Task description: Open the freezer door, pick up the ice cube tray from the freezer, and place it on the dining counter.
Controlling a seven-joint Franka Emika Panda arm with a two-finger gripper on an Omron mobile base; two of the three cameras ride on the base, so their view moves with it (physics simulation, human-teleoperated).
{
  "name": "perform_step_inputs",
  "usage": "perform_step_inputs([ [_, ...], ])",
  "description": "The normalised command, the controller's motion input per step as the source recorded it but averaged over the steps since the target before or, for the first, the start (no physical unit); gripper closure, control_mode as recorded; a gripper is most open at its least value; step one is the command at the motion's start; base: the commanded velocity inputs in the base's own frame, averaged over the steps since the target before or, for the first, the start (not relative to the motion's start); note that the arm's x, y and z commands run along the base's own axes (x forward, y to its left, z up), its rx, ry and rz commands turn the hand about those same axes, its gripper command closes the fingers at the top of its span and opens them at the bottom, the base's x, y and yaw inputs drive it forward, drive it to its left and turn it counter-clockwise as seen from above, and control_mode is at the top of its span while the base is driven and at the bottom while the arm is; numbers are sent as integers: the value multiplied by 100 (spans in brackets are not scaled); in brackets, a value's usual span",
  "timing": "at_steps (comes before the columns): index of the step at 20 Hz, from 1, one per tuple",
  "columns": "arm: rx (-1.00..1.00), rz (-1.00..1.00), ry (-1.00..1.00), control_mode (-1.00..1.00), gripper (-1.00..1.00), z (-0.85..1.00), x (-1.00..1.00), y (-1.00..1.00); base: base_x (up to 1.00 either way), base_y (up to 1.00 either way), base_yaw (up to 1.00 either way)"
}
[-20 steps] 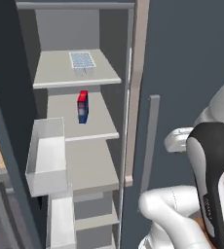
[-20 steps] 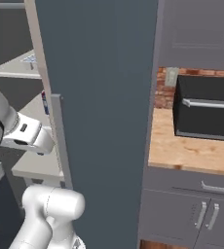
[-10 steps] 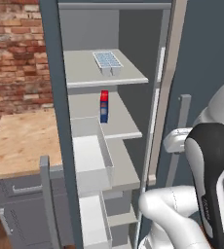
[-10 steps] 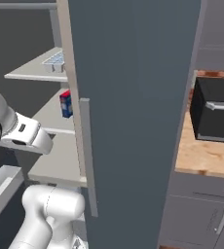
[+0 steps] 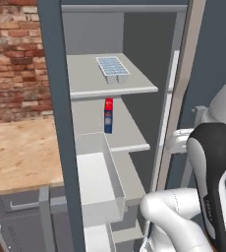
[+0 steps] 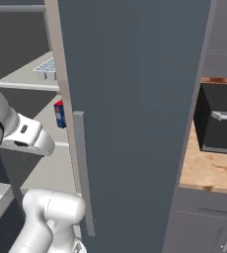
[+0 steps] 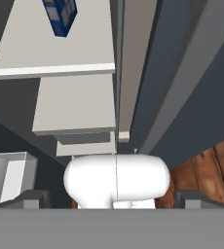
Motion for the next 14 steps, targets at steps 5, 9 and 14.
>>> perform_step_inputs([
  [5, 0, 0, 0, 100, -100, 0, 0, 0, 26, 48, 0],
  [9, 0, 0, 0, 100, -100, 0, 0, 0, 3, 70, 0],
  [14, 0, 0, 0, 100, -100, 0, 0, 0, 0, 68, 0],
])
